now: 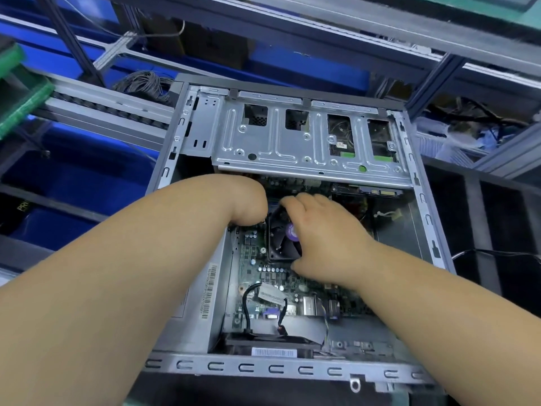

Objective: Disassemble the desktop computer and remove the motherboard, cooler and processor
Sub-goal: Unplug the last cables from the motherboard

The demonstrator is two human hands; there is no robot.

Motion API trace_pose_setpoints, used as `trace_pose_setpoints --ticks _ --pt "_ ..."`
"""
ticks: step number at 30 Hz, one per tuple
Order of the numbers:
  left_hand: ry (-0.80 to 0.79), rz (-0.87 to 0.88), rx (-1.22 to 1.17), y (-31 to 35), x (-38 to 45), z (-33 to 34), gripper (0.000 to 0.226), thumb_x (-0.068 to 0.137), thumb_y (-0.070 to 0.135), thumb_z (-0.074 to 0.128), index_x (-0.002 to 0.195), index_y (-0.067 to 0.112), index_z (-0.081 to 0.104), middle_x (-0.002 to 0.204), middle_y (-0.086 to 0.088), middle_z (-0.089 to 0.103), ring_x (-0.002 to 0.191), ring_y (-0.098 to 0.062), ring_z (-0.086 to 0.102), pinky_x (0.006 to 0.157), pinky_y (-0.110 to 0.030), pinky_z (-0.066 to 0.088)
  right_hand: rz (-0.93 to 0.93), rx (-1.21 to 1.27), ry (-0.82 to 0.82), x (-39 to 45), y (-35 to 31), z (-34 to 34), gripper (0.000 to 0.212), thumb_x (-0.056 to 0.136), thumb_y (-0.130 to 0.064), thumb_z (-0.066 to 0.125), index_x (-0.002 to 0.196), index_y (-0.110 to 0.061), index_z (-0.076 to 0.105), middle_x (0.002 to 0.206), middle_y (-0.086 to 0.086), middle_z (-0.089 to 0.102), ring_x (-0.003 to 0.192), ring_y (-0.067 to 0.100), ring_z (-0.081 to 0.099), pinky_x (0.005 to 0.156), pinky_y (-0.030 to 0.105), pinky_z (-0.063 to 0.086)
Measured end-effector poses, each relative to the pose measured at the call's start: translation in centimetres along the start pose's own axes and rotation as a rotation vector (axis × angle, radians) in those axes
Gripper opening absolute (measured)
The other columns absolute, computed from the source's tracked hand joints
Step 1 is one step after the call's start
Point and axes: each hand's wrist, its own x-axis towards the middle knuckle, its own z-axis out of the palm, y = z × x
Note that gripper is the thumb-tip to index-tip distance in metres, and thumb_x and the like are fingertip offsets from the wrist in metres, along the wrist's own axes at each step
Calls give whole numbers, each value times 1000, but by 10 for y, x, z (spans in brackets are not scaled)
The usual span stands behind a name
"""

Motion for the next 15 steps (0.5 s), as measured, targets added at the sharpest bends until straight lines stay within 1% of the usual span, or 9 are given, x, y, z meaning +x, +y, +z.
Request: trace_pose_setpoints --ticks 2,4,6,8,10,11,12,13,15 --pt "1 20 -31 2 -3 -1 33 94 12 39 119 7 59 92 -6 52 68 -15 41 51 -24 31 -5 -10 -17 3 2 0 89 63 -35 75 140 -15 34 122 3 46 108 24 46 95 34 39" --pt "-13 23 -28 4 -5 -1 33 94 14 40 121 7 59 93 -7 52 68 -16 42 51 -24 31 -11 -31 -28 5 2 2 91 64 -38 76 141 -16 33 125 3 46 111 25 45 99 35 36" --pt "-17 14 -32 5 -6 -2 34 95 17 39 122 8 58 96 -7 54 74 -18 46 52 -24 32 -9 -61 -10 5 2 5 92 65 -40 76 143 -16 33 127 3 45 116 26 44 109 37 28" --pt "-9 11 -18 6 -6 -2 34 95 19 39 123 9 57 103 -9 59 82 -21 49 52 -24 32 -1 -90 7 4 1 6 99 66 -44 76 148 -16 27 133 3 42 123 26 41 115 38 17" --pt "8 9 -10 7 -6 -1 34 96 20 38 124 10 56 111 -10 60 86 -21 50 53 -22 32 3 -109 12 1 0 5 107 69 -47 76 153 -15 17 139 3 37 128 25 36 115 37 16" --pt "23 9 -8 7 -6 -1 34 96 20 38 124 10 55 111 -10 60 86 -21 50 53 -23 33 -2 -115 14 -1 -1 2 109 70 -49 76 154 -15 15 141 4 33 130 25 33 115 37 17" --pt "44 14 -5 8 -6 -1 33 96 19 39 123 10 55 108 -8 60 86 -21 51 55 -24 34 -15 -103 20 -3 -1 -2 107 71 -49 76 153 -14 17 141 4 31 131 25 31 115 37 18" --pt "71 25 0 8 -7 0 31 95 19 40 122 11 54 104 -7 59 86 -21 52 57 -26 37 -38 -55 37 -6 -2 -7 99 72 -47 77 149 -13 24 139 4 32 129 25 31 114 36 22" --pt "147 64 20 9 -8 1 29 93 20 45 121 16 53 105 -5 61 87 -22 55 68 -30 43 -90 127 119 -12 -1 -21 63 77 -36 76 128 -14 46 123 2 40 113 21 40 101 34 35"
